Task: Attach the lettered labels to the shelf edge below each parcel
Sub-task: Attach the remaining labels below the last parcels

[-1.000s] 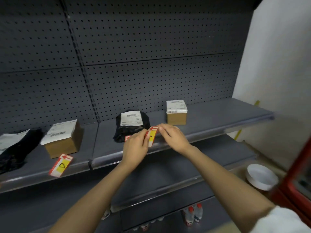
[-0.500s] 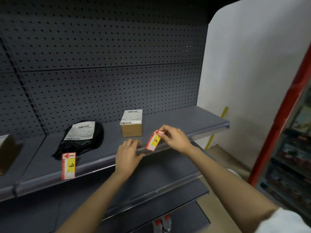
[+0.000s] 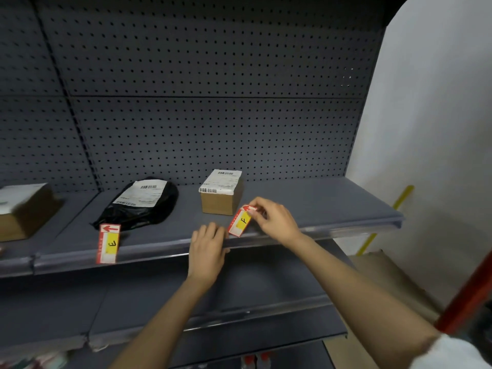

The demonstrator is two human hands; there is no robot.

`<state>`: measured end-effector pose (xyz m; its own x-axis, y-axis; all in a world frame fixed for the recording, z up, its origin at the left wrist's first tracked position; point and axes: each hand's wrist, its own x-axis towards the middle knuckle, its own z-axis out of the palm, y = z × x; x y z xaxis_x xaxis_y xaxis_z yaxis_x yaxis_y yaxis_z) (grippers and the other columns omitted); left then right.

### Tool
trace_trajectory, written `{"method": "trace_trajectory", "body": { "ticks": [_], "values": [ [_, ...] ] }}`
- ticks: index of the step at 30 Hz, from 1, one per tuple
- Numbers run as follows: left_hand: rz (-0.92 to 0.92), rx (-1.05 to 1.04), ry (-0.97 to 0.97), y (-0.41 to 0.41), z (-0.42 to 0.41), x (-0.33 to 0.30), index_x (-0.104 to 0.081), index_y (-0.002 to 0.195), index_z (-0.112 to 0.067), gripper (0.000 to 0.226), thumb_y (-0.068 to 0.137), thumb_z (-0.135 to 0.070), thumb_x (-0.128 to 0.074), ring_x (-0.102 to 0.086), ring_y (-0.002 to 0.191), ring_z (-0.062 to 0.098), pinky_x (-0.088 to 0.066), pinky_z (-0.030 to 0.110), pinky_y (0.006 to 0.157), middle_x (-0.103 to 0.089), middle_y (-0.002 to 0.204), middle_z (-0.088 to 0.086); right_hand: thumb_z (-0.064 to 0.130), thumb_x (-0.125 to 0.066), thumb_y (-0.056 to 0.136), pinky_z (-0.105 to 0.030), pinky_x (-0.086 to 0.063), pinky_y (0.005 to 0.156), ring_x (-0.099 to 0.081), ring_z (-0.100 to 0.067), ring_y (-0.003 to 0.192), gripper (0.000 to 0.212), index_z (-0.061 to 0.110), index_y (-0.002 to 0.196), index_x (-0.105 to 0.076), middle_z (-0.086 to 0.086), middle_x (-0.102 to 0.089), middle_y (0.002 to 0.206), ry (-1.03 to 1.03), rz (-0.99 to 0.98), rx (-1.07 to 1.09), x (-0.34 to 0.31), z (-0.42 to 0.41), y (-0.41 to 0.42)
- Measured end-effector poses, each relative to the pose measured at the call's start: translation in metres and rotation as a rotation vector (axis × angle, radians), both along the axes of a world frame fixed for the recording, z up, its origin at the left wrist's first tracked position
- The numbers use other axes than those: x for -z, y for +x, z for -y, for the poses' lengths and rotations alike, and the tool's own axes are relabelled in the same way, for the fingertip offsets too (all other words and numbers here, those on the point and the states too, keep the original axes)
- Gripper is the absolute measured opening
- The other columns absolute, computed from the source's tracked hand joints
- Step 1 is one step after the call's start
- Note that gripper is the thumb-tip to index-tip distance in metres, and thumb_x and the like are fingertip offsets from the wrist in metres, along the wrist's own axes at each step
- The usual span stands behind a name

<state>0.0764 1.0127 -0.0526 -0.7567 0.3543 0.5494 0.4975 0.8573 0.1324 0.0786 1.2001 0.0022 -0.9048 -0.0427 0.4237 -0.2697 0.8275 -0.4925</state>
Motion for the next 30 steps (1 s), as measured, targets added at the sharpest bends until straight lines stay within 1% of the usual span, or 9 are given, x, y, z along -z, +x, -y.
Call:
{"method": "trace_trajectory", "body": {
  "ticks": [3, 5, 8, 10, 12, 15, 19, 24, 30],
  "values": [
    [0.012, 0.008, 0.052, 0.0, 0.0, 0.004, -0.058, 0.079, -0.014, 0.034, 0.058, -0.014, -0.085, -0.054, 0.075, 0.025, -0.045, 0.037, 0.066, -0.057, 0.082, 0.006, 0.031, -0.055, 0.092, -0.022, -0.045, 0.067, -0.061, -0.008, 0.086, 0.005, 0.029, 0.096, -0.055, 0.005, -0.069, 0.098, 0.027, -0.023, -0.032, 0.004, 0.0, -0.002],
    [0.028, 0.01, 0.084, -0.001, 0.002, 0.008, -0.058, 0.079, -0.016, 0.03, 0.063, -0.018, -0.083, -0.053, 0.078, 0.024, -0.042, 0.035, 0.071, -0.055, 0.083, 0.004, 0.031, -0.055, 0.092, -0.022, -0.045, 0.068, -0.061, -0.009, 0.087, 0.006, 0.027, 0.097, -0.056, 0.003, -0.069, 0.099, 0.035, -0.028, -0.045, 0.004, 0.001, -0.003],
    [0.07, 0.021, 0.16, 0.001, 0.009, 0.01, -0.061, 0.085, -0.019, 0.025, 0.069, -0.025, -0.079, -0.053, 0.085, 0.02, -0.035, 0.029, 0.078, -0.057, 0.089, 0.001, 0.031, -0.055, 0.092, -0.027, -0.05, 0.072, -0.061, -0.011, 0.09, 0.009, 0.025, 0.099, -0.057, 0.002, -0.069, 0.101, 0.046, -0.034, -0.056, 0.006, 0.005, -0.004],
    [0.073, 0.016, 0.189, 0.005, 0.011, 0.009, -0.064, 0.088, -0.017, 0.026, 0.069, -0.027, -0.078, -0.054, 0.085, 0.021, -0.036, 0.031, 0.077, -0.061, 0.088, 0.002, 0.03, -0.056, 0.092, -0.033, -0.052, 0.079, -0.061, -0.013, 0.093, 0.01, 0.024, 0.099, -0.058, 0.001, -0.068, 0.102, 0.086, -0.018, -0.084, 0.009, 0.008, -0.003],
    [0.072, 0.001, 0.196, 0.009, 0.012, 0.006, -0.065, 0.091, -0.017, 0.025, 0.071, -0.027, -0.077, -0.056, 0.085, 0.023, -0.038, 0.033, 0.077, -0.063, 0.089, 0.003, 0.03, -0.056, 0.091, -0.035, -0.049, 0.086, -0.059, -0.014, 0.096, 0.012, 0.022, 0.099, -0.06, 0.0, -0.067, 0.102, 0.128, -0.002, -0.106, 0.014, 0.011, -0.001],
    [0.075, -0.021, 0.239, 0.016, 0.016, 0.004, -0.06, 0.094, -0.021, 0.025, 0.073, -0.022, -0.073, -0.057, 0.086, 0.022, -0.038, 0.033, 0.077, -0.064, 0.09, 0.0, 0.033, -0.056, 0.091, -0.032, -0.045, 0.089, -0.056, -0.014, 0.1, 0.016, 0.022, 0.102, -0.06, 0.001, -0.064, 0.104, 0.126, -0.028, -0.076, 0.016, 0.011, 0.002],
    [0.025, -0.069, 0.268, 0.024, 0.036, 0.001, -0.056, 0.096, -0.022, 0.028, 0.073, -0.017, -0.071, -0.057, 0.086, 0.022, -0.039, 0.032, 0.077, -0.063, 0.09, -0.001, 0.031, -0.056, 0.09, -0.032, -0.038, 0.096, -0.051, -0.013, 0.111, 0.025, 0.026, 0.115, -0.055, 0.004, -0.059, 0.118, 0.091, -0.118, -0.079, 0.008, 0.02, 0.006],
    [-0.006, -0.155, 0.3, 0.034, 0.083, -0.013, -0.056, 0.098, -0.02, 0.027, 0.075, -0.015, -0.069, -0.057, 0.087, 0.025, -0.04, 0.037, 0.077, -0.063, 0.089, 0.001, 0.024, -0.055, 0.09, -0.035, -0.034, 0.098, -0.049, -0.017, 0.114, 0.025, 0.024, 0.115, -0.056, 0.004, -0.058, 0.119, 0.07, -0.186, -0.191, -0.004, 0.072, 0.01],
    [-0.053, -0.298, 0.281, 0.061, 0.174, -0.03, -0.054, 0.101, -0.02, 0.024, 0.079, -0.019, -0.064, -0.058, 0.088, 0.027, -0.041, 0.039, 0.076, -0.064, 0.09, 0.002, 0.027, -0.053, 0.092, -0.029, -0.03, 0.093, -0.048, -0.015, 0.115, 0.024, 0.027, 0.116, -0.055, 0.004, -0.057, 0.119, 0.125, -0.15, -0.398, 0.0, 0.166, 0.015]
  ]
}}
